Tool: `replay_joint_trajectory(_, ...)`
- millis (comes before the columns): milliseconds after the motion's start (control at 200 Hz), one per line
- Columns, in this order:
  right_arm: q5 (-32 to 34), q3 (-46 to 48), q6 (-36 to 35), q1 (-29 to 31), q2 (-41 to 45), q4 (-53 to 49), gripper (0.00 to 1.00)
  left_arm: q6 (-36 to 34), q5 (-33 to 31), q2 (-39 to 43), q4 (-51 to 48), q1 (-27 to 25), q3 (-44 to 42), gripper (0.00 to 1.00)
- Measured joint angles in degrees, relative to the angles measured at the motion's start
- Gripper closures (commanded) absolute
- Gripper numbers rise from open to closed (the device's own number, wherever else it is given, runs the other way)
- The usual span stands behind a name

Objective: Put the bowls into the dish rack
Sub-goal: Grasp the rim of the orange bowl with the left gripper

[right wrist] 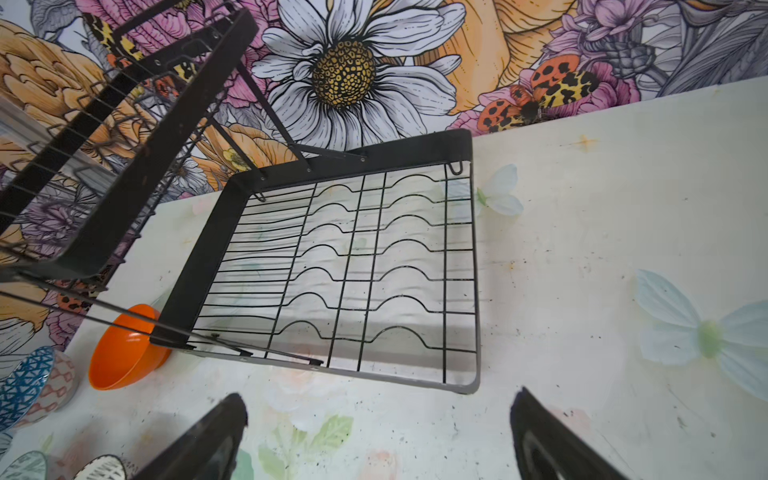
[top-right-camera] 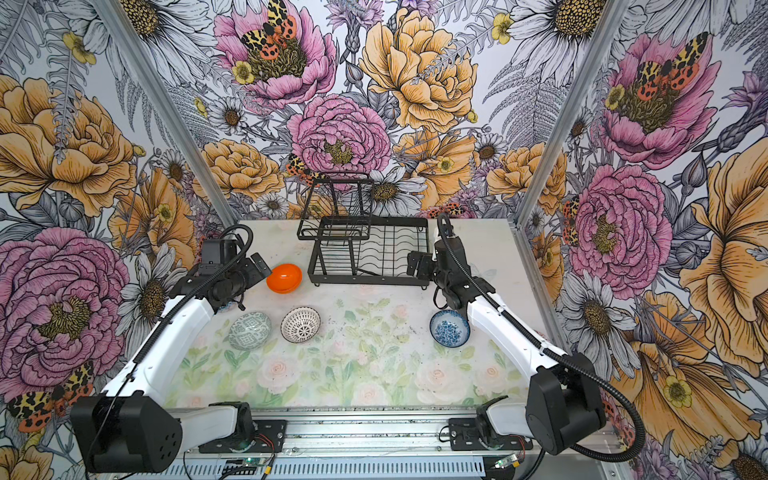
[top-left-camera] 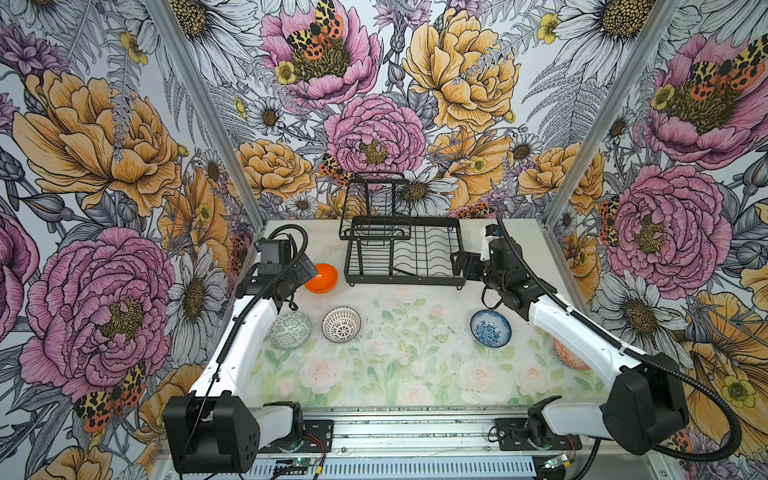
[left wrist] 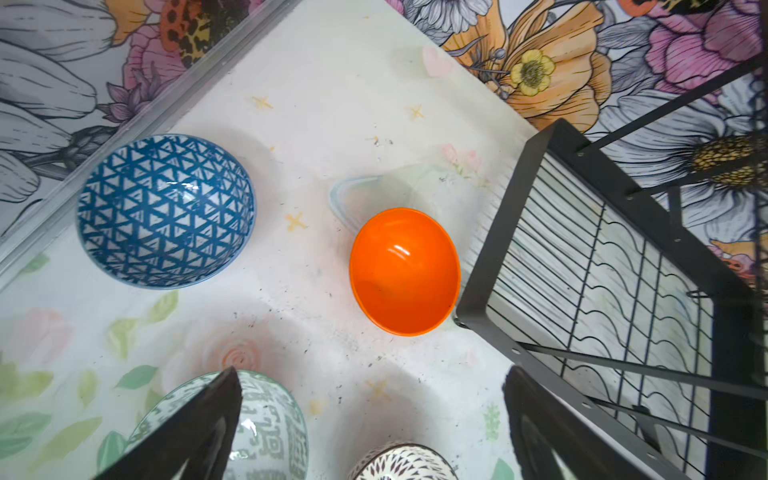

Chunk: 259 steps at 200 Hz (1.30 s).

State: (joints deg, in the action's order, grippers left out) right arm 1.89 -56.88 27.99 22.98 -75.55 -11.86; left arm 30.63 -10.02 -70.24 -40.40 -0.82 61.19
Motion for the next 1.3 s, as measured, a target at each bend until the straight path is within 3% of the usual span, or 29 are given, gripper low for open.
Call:
replay_joint_trajectory(185,2.38,0.02,-0.46,8.63,0.83,-0.90,0.01,-0.68,0.55,-0.74,-0.46,1.90,-0.98,0.01)
replay_joint_trajectory(355,5.40,-1.68,-0.57,15.63,-2.36,-1.77,0.01,-2.14,7.48,-6.32,-0.02,4.13,-1.29,0.01)
replay_joint_trajectory(540,7.17,-6.29,0.96,20.09,-7.93,-2.64,0.01,-2.12,14.49,-13.42,-0.11,4.68,-1.29,0.01)
replay_joint_trajectory(731,8.87,-9.49,2.49,23.37,-11.65,-2.67,0.01,-2.16,17.11,-18.25,-0.33,5.46,0.22,0.02)
replay_joint_trajectory(906,8.87,-9.68,3.10,24.37,-12.02,-2.71,0.01,-2.01,18.58,-23.54,-0.13,7.08,5.07,0.17)
replay_joint_trajectory(1166,9.31,-8.87,2.93,24.35,-10.99,-3.04,0.01,-0.81,18.80,-31.32,-0.09,7.61,10.97,0.29)
replay_joint_trajectory(1296,9.77,-8.83,2.40,24.28,-10.25,-3.80,0.00,-0.63,18.93,-35.08,-0.04,7.61,13.70,0.41)
